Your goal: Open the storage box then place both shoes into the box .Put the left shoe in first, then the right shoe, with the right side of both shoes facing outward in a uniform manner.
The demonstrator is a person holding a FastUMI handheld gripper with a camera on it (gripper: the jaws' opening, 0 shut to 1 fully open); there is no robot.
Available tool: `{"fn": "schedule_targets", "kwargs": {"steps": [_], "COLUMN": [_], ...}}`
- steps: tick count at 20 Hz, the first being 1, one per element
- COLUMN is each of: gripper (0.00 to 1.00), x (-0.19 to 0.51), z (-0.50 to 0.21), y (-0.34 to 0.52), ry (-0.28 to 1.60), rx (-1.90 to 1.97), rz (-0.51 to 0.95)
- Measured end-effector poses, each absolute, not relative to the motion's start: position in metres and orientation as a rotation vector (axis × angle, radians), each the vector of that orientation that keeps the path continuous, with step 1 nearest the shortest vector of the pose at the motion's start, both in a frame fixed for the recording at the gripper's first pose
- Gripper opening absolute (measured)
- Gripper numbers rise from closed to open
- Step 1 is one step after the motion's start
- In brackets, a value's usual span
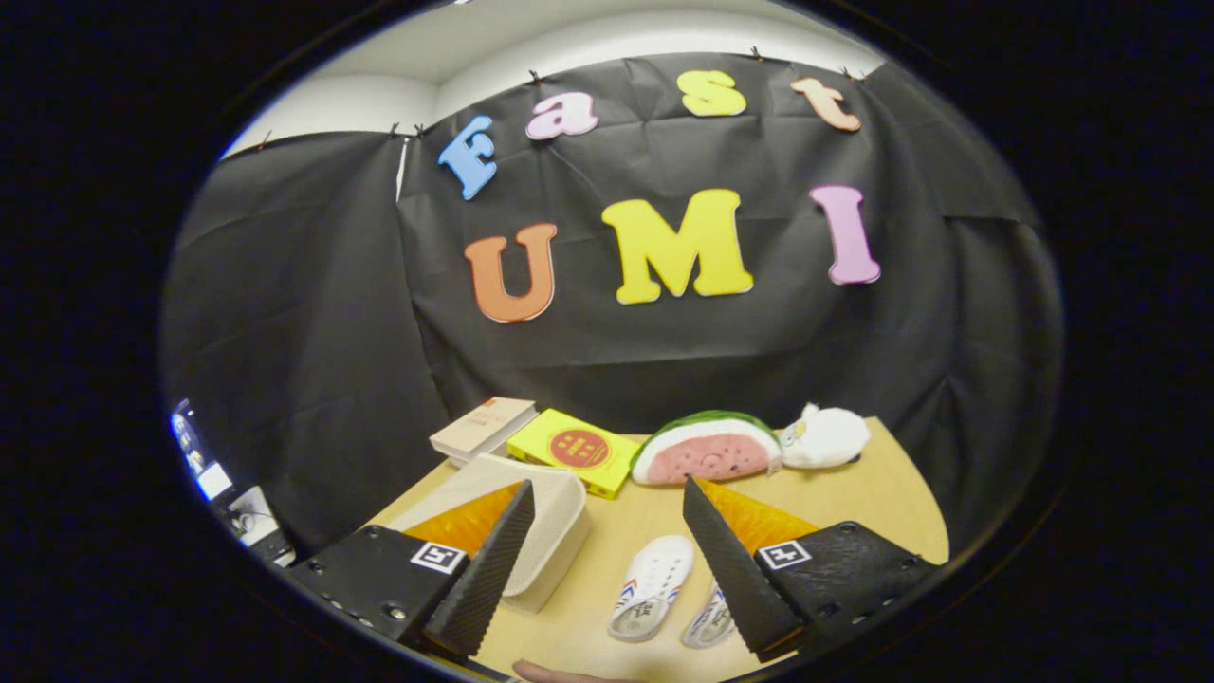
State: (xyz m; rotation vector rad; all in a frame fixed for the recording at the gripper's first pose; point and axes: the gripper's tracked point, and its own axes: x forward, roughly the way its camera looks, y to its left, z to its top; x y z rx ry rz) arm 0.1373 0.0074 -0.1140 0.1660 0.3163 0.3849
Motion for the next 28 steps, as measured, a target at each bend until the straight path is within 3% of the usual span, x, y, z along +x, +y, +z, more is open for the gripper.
{"fn": "schedule_targets", "kwargs": {"steps": [9, 18, 19, 24, 28], "gripper": [0.94, 0.94, 0.85, 0.84, 0.49], "x": [0.221, 0.233, 0.233, 0.23, 0.229], "z": [-0.21, -0.266, -0.27, -0.268, -0.266], "y": [0.086, 0.122, 0.127, 0.143, 0.133], "ry": [0.695, 0.983, 1.013, 1.07, 1.078], "rx": [0.369, 0.718, 0.757, 0.934, 0.973], "rz": [0.637, 0.953, 0.991, 1.176, 1.184]}}
